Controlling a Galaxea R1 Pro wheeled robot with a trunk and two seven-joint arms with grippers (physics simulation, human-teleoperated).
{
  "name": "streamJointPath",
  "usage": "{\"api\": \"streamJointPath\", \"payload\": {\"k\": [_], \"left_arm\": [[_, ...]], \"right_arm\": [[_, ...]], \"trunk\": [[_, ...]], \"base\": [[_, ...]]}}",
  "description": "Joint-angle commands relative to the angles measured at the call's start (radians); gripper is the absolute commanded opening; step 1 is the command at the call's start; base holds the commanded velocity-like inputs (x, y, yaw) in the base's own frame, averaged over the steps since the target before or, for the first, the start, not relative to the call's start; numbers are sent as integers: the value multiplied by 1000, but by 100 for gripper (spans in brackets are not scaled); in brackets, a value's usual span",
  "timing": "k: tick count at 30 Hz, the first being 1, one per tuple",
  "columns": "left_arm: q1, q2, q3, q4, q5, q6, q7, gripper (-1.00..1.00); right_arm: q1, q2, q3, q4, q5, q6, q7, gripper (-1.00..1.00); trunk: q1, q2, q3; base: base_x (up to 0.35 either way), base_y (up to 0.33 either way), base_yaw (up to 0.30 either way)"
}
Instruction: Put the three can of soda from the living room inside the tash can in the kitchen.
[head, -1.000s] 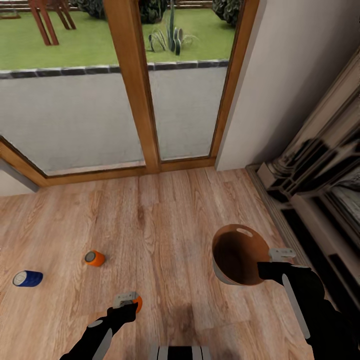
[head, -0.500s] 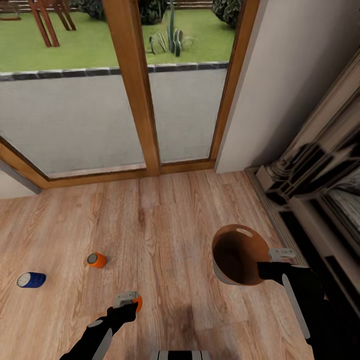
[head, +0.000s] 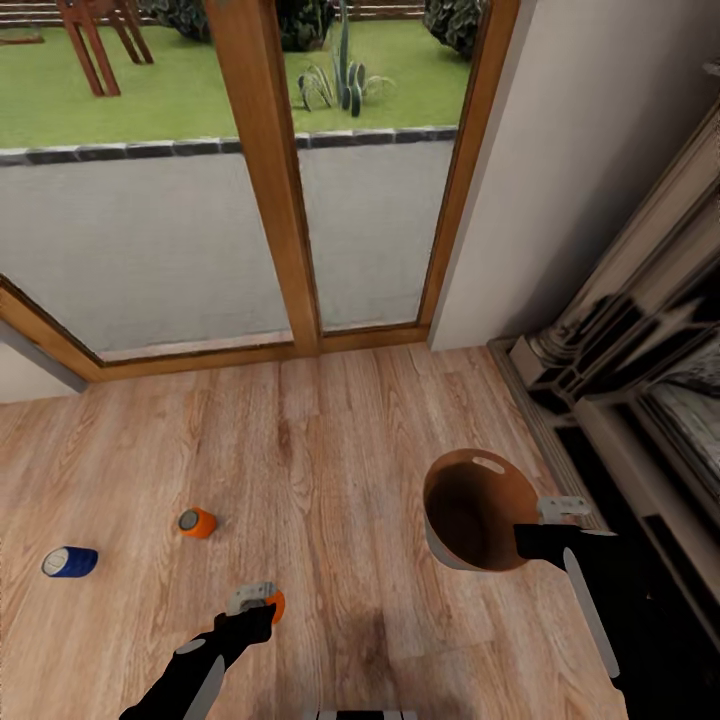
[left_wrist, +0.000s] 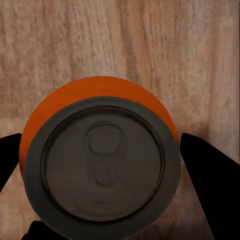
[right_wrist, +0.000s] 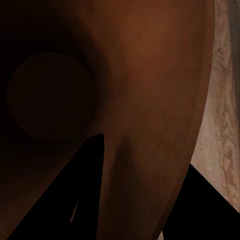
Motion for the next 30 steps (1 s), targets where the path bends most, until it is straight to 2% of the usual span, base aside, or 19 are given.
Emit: {"api": "streamJointPath", "payload": {"k": [1,26,30], "left_arm": [[0,0,0,0,0,0,0,-100],[0,0,1,-3,0,0,-2,-100],[0,0,1,-7,1,0,-4,-100]], "right_arm": [[0,0,1,0,-10,0,0,-100],[0,0,1,0,-10,0,0,-100],[0,0,2,0,-10,0,-1,-100]], "trunk": [[-4,7,3],[-100,182,82],[-100,182,82]], "base": [[0,0,0],[0,0,0],[0,0,0]]}}
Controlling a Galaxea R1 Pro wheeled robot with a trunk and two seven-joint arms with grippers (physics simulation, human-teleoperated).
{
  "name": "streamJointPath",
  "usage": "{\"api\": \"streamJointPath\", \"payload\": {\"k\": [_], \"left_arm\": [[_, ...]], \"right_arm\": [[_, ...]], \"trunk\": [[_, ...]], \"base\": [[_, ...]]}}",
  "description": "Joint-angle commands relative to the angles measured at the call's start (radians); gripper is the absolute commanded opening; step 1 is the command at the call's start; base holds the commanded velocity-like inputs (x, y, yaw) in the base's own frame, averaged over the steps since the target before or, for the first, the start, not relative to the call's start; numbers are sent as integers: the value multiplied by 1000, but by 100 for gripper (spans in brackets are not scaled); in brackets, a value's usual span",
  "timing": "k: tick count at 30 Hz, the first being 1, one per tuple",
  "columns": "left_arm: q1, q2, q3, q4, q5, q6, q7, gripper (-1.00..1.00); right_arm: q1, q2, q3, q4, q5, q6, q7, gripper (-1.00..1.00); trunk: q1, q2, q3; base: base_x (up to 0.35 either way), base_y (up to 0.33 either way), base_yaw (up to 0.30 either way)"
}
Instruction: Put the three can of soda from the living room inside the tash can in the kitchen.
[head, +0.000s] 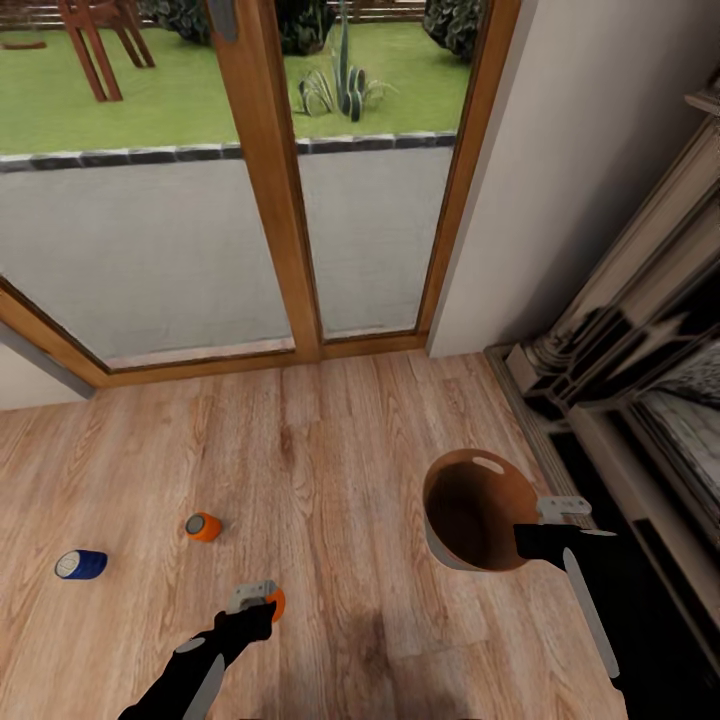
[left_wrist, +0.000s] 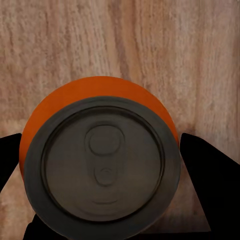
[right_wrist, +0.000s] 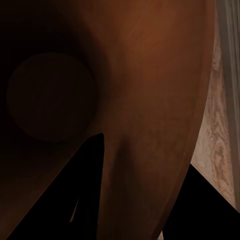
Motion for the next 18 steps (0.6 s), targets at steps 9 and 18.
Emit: {"api": "streamJointPath", "payload": {"k": [9,18], "left_arm": [[0,8,10,-140,2,23,-172,-100],[0,72,43,-432,2,396,-578,-100]], "right_arm": [[0,0,2,1,-10,-1,-2,-100],[0,1,3,31,-4,-4,-8,-100]], "trunk": [[0,0,0],[0,0,0]], "base": [[0,0,0],[0,0,0]]}}
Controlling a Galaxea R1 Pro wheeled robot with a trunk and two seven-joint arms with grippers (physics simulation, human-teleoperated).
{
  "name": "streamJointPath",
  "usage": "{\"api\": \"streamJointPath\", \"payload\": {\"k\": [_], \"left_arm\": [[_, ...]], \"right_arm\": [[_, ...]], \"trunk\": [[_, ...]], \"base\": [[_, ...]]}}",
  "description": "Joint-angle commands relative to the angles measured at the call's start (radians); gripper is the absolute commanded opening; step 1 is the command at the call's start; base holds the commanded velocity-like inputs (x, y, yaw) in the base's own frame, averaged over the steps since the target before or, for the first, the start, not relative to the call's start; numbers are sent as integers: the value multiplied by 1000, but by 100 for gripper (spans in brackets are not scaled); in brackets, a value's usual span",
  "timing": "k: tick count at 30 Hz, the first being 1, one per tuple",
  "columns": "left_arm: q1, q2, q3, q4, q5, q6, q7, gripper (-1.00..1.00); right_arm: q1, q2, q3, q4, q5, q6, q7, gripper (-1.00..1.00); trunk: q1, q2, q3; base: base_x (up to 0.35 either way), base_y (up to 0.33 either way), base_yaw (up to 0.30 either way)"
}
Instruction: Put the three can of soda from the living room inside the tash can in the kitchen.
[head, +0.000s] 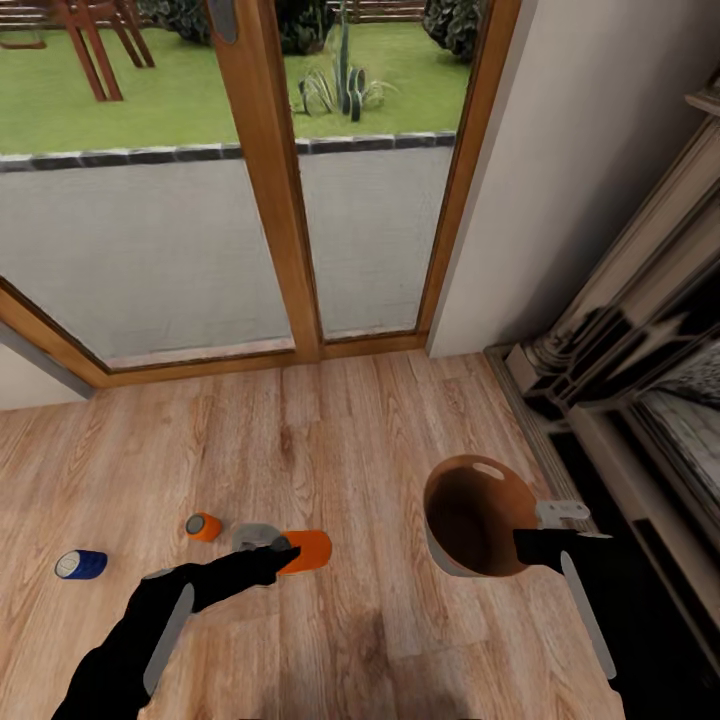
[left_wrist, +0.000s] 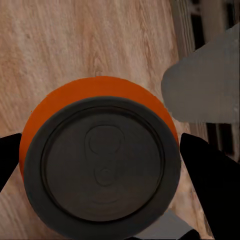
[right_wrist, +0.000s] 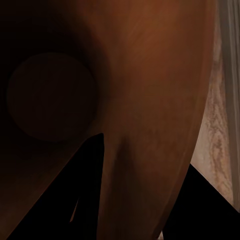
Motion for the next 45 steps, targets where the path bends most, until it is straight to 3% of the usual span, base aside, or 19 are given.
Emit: {"api": "streamJointPath", "payload": {"k": [1,8,11,13,19,23,29,33,37,43,45], "left_arm": [[0,9,15,-23,-3,33,-39,-100],[0,29,43,-101,-2,102,-273,-100],[0,32,44,-107,-2,106,-320,-100],[0,40,45,-113,-3,109,-408,-100],[0,59,49,-115,-2,111,-511,-100],[0,63,48,-116,-2,111,-642,-100],[0,62,47,-117,14,112,-698,-100],[0,62,44,-117,93,112,-708,-100],[0,62,41,-116,125,111,-709,-100],[0,49,39,-110,137,110,-708,-100],[0,28,39,-104,137,108,-707,-100]], "right_arm": [[-1,0,5,9,-9,-1,0,-100],[-1,0,58,78,-8,-8,-10,-100],[-1,0,61,88,-8,-10,-26,-100],[-1,0,63,117,-8,-41,-41,-100],[-1,1,65,140,-8,-69,-48,-100],[-3,2,65,161,-8,-75,-49,-100],[-6,3,65,173,-8,-76,-50,-100],[-8,5,66,196,-8,-78,-49,-100],[-10,7,67,210,-9,-79,-49,-100],[-12,21,67,242,-9,-109,-50,-100],[-17,27,67,259,-9,-124,-50,-100]], "trunk": [[0,0,0],[0,0,0],[0,0,0],[0,0,0],[0,0,0],[0,0,0],[0,0,0],[0,0,0],[0,0,0],[0,0,0],[0,0,0]], "base": [[0,0,0],[0,0,0],[0,0,0],[0,0,0],[0,0,0],[0,0,0],[0,0,0],[0,0,0],[0,0,0],[0,0,0],[0,0,0]]}}
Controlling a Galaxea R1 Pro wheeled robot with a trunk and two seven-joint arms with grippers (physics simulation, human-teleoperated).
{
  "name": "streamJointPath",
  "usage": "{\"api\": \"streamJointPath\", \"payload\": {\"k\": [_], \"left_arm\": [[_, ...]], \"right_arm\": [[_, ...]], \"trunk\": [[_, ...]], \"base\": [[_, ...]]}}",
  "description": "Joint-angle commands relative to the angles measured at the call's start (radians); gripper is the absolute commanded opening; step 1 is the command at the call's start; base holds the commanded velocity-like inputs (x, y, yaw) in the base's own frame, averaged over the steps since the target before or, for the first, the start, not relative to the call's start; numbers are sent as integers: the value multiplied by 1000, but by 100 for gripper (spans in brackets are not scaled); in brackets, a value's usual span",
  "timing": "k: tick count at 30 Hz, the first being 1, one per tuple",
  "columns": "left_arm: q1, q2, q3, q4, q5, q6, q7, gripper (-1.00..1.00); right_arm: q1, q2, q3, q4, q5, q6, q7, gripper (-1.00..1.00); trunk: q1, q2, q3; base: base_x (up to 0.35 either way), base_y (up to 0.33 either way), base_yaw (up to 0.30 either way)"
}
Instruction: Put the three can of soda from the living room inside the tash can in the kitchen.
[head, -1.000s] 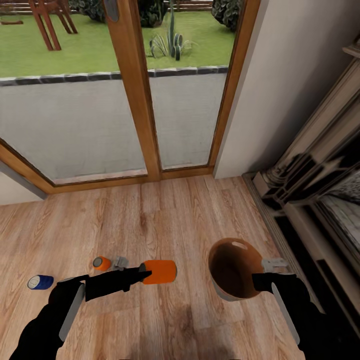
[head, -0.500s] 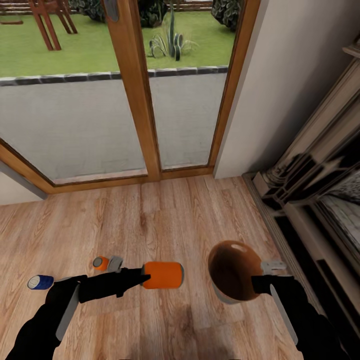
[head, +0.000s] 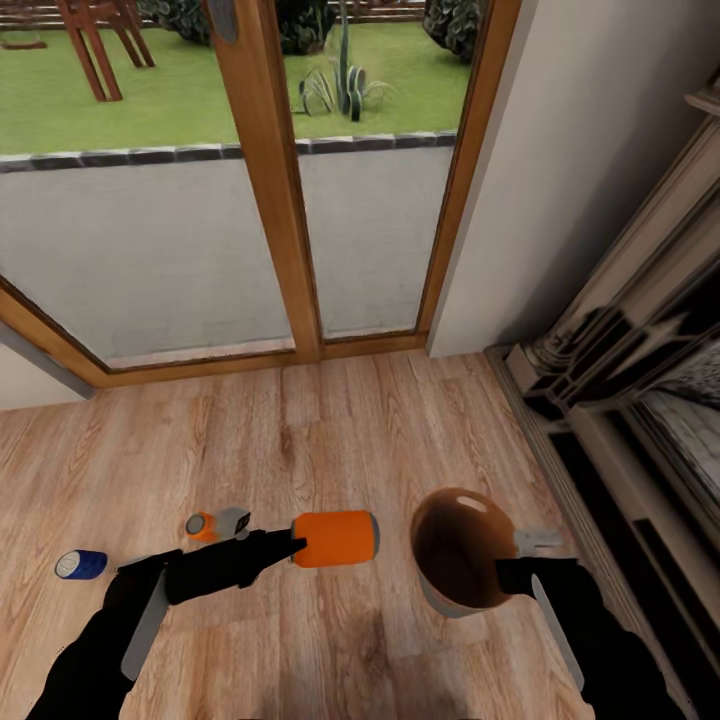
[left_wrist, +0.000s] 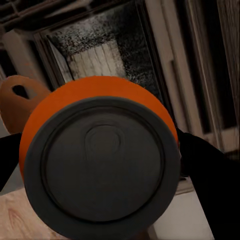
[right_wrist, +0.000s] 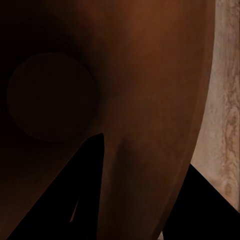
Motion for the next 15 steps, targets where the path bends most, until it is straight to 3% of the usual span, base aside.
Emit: {"api": "streamJointPath", "payload": {"k": [1,3,6,9,15], "left_arm": [[0,-6,0,2,-1,-1,1,-100],[0,-26,-4,11,-1,-2,3,-100],[0,-58,-13,24,-3,-3,7,-100],[0,-72,-25,27,-3,-4,18,-100],[0,-103,-48,28,-3,-4,25,-100]], "right_arm": [[-2,2,1,3,-12,-3,0,-100],[-6,7,4,15,-12,-7,0,-100],[-14,11,85,34,-11,-12,-3,-100],[-17,12,129,41,-12,-13,-34,-100],[-18,14,146,44,-12,-13,-66,-100]], "trunk": [[0,0,0],[0,0,0],[0,0,0],[0,0,0],[0,0,0]], "base": [[0,0,0],[0,0,0],[0,0,0],[0,0,0],[0,0,0]]}}
